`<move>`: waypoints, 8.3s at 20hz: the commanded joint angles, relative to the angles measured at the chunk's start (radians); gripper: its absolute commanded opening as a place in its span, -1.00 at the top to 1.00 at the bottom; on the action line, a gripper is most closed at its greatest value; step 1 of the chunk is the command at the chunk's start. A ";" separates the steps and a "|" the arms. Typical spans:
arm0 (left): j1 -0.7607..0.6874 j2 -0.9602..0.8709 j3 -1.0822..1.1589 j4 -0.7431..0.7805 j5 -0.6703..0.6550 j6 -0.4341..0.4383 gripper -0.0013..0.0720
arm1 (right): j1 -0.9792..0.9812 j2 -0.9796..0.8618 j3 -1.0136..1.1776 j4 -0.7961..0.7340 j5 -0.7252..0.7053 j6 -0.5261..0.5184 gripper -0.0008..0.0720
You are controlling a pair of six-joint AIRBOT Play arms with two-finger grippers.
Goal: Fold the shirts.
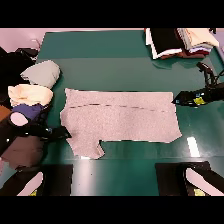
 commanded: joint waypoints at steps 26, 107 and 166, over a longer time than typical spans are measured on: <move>-0.143 0.035 0.055 -0.028 -0.057 0.022 0.91 | -0.084 0.036 -0.460 -0.031 0.033 -0.051 0.95; -0.048 -0.338 1.173 0.242 0.113 -0.082 0.90 | 0.941 -0.725 0.812 0.678 -0.398 -0.288 -0.11; -0.461 -0.332 1.104 0.173 0.125 -0.068 0.90 | -0.866 -0.093 -0.059 0.006 -0.336 -0.147 0.94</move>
